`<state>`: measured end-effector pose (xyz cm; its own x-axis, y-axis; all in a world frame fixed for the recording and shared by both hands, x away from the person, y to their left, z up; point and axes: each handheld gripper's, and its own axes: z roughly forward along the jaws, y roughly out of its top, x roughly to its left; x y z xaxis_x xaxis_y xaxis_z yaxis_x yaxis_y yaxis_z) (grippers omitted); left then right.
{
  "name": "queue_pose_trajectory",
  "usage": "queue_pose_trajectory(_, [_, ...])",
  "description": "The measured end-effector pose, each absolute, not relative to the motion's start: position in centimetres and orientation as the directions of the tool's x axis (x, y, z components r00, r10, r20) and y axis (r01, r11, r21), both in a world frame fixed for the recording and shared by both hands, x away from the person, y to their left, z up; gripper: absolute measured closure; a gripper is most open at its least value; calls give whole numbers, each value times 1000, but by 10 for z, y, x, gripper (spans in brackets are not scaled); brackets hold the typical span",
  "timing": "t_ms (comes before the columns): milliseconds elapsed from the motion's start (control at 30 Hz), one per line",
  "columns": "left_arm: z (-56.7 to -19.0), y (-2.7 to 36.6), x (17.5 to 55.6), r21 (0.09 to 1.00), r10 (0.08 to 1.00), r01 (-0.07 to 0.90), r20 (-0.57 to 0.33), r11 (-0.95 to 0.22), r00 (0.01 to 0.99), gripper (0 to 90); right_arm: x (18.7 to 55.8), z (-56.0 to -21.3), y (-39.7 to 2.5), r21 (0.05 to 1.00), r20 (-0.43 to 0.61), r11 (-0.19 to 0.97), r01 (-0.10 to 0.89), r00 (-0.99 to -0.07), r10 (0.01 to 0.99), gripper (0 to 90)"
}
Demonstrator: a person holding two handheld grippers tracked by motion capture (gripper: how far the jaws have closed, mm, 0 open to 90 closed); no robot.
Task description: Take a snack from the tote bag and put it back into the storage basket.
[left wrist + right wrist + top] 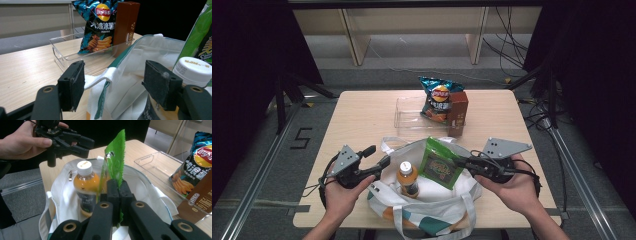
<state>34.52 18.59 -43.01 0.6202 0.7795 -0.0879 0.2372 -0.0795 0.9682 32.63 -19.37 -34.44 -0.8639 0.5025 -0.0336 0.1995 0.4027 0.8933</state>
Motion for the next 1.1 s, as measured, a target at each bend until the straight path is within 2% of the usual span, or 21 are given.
queue_pose_trajectory(1100, [-430, 186, 345, 969, 781, 236, -88, -78, 619, 329, 330, -330, -196, 912, -34, 365, 185, -854, 518, 900])
